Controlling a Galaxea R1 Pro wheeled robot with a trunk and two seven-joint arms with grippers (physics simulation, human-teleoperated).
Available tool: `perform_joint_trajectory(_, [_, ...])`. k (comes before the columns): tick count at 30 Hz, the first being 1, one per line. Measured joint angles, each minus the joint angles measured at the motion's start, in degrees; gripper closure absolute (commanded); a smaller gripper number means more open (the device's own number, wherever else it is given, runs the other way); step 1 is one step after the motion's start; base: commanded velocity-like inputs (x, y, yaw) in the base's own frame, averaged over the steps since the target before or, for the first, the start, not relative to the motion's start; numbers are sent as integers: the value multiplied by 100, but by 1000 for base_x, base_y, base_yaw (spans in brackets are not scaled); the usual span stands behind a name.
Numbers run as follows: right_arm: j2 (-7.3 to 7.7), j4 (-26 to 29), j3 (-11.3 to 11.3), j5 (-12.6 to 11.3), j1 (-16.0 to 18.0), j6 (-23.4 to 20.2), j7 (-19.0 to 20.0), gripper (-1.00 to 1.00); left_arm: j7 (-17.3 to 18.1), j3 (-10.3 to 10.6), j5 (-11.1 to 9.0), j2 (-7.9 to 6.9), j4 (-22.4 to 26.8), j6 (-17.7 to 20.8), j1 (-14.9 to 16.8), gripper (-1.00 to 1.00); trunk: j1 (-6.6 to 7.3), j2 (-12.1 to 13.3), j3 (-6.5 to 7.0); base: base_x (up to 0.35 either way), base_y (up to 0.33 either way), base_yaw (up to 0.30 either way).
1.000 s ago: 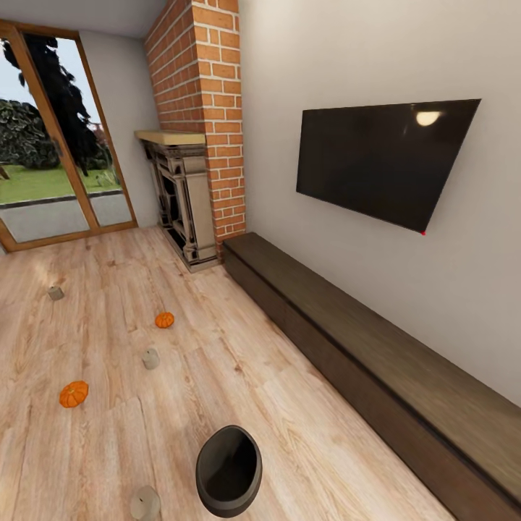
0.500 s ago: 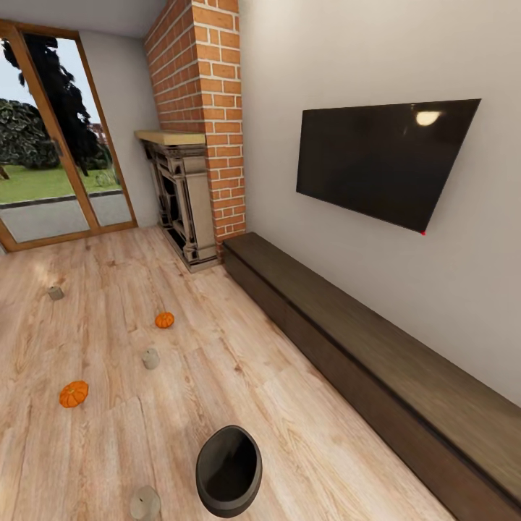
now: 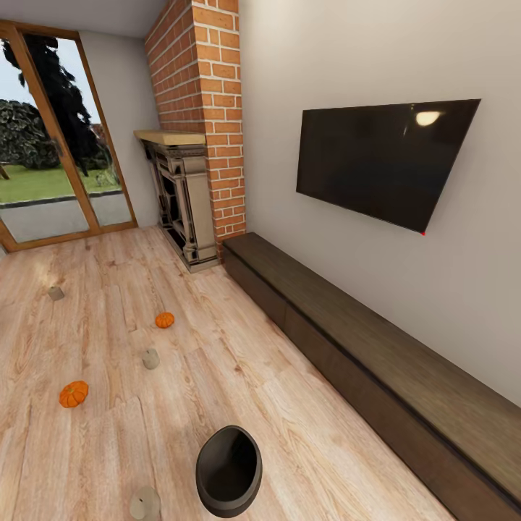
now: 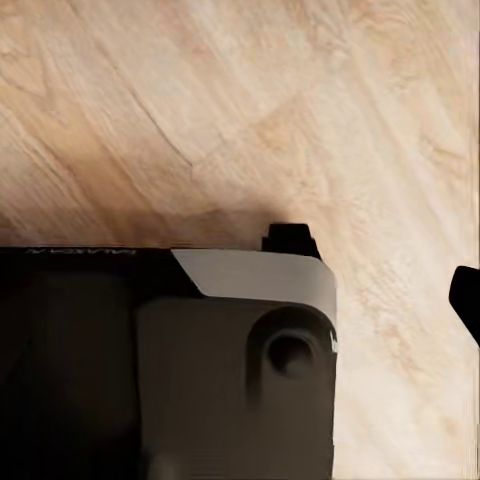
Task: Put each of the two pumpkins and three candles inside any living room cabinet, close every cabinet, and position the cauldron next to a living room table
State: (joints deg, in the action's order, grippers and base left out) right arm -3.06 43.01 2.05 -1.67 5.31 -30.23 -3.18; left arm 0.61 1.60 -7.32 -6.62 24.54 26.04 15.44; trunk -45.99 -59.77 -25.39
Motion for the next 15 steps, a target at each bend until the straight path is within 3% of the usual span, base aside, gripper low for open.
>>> perform_joint_trajectory(3, [-125,225,105,-9,478,-441,-131,-100,-12,0,-17,-13,98,468,362,-100,0,0,-1,0,0,0])
perform_joint_trajectory(6, [-303,82,386,-37,1013,-637,-297,-100,-47,0,-26,-16,134,732,785,-100,0,0,0,0,0,0])
perform_joint_trajectory(10, [-502,-349,527,-59,1577,-639,-365,-100,-64,-6,-41,7,146,800,1107,-100,0,0,-1,0,0,0])
perform_joint_trajectory(15, [-618,-643,567,-67,1858,-447,-380,-100,-69,-8,-169,33,350,801,1247,-100,0,0,-2,0,0,0])
